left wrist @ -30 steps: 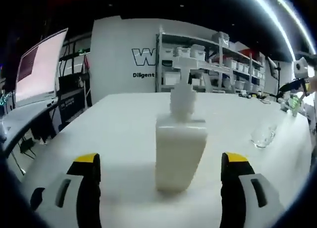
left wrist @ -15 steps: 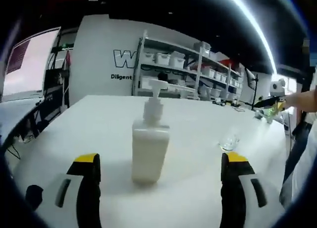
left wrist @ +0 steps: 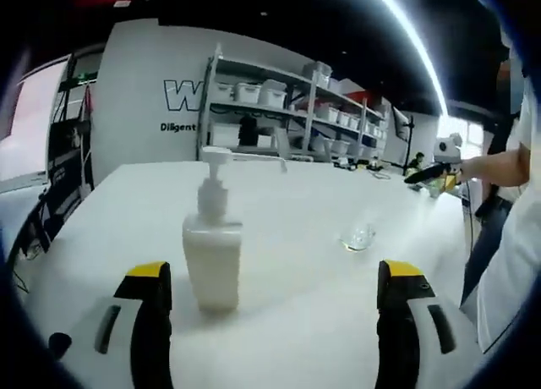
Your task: Hold the bottle steady, press the pump all the way down and release, and repeat the specified number of times to dispense into the cup
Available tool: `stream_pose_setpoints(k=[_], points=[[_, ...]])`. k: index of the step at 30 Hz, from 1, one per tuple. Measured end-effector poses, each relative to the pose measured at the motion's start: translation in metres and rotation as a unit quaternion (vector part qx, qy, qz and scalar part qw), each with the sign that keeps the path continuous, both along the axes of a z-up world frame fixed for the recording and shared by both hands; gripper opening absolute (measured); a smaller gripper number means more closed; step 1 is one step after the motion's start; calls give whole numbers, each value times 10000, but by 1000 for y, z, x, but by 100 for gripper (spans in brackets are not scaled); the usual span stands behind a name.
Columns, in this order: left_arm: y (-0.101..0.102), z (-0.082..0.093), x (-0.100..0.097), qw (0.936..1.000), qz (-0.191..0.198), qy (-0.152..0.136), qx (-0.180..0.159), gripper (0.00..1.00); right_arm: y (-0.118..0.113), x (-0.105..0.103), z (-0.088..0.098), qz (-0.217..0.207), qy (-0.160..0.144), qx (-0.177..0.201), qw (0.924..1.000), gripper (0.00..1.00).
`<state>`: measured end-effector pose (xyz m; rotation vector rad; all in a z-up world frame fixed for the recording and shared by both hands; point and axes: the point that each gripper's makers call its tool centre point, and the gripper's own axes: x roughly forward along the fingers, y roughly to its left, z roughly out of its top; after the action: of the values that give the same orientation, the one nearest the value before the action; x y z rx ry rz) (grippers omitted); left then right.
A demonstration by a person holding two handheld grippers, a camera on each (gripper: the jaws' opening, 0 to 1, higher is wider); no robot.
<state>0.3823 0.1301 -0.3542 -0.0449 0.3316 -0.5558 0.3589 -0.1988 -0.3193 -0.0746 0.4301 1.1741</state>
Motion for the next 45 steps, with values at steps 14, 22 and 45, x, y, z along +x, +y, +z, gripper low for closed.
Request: stream_pose_setpoints(k=[14, 22, 45], points=[[-2, 1, -22, 9991, -301, 223, 189, 99, -14, -10, -8, -150, 137, -75, 9998, 67], [9, 6, -30, 9994, -311, 93, 151, 99, -17, -15, -11, -279, 284, -10, 9992, 69], [-8, 18, -36, 9991, -380, 116, 125, 99, -10, -23, -9, -313, 51, -91, 9995, 65]])
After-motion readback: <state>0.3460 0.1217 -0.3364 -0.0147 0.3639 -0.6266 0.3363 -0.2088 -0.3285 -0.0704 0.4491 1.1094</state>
